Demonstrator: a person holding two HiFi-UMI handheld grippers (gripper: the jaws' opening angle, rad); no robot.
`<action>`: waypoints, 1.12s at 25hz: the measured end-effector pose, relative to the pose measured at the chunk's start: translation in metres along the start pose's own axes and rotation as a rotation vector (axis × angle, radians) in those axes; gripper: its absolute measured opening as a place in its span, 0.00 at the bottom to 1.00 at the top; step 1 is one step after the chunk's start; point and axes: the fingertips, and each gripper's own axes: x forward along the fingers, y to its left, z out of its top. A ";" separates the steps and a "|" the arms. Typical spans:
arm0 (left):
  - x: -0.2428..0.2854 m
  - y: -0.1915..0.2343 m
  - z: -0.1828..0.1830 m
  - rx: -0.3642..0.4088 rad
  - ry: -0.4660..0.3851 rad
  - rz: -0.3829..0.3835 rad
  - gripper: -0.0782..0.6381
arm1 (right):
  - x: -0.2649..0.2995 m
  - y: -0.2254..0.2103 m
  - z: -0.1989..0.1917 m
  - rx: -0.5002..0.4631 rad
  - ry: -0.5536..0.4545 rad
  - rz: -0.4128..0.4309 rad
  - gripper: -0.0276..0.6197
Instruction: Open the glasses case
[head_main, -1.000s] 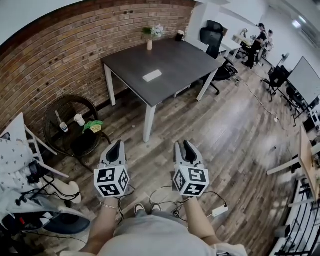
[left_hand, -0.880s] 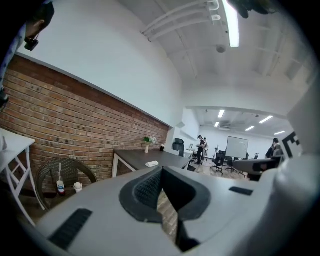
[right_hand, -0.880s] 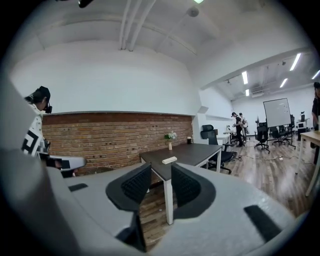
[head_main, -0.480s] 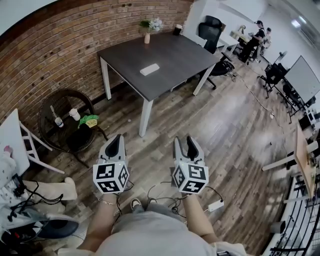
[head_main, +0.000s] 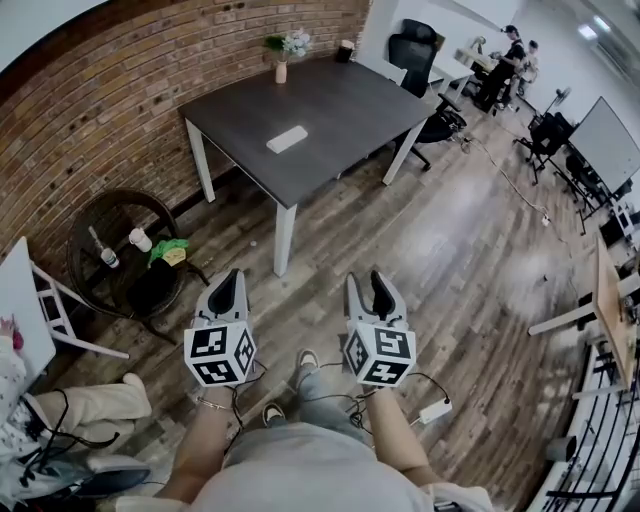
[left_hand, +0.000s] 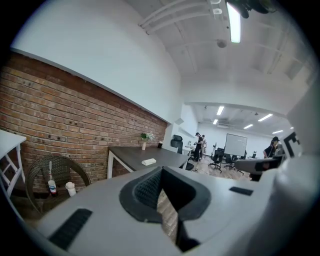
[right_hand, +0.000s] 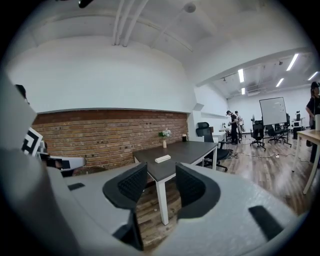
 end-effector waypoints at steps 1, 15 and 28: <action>0.010 -0.001 0.000 0.000 0.002 0.004 0.11 | 0.009 -0.005 0.001 0.001 0.001 0.005 0.32; 0.161 -0.028 0.033 0.030 -0.004 0.093 0.11 | 0.164 -0.093 0.043 0.015 -0.001 0.102 0.30; 0.236 -0.032 0.026 0.048 0.064 0.162 0.11 | 0.252 -0.137 0.036 0.106 0.057 0.169 0.29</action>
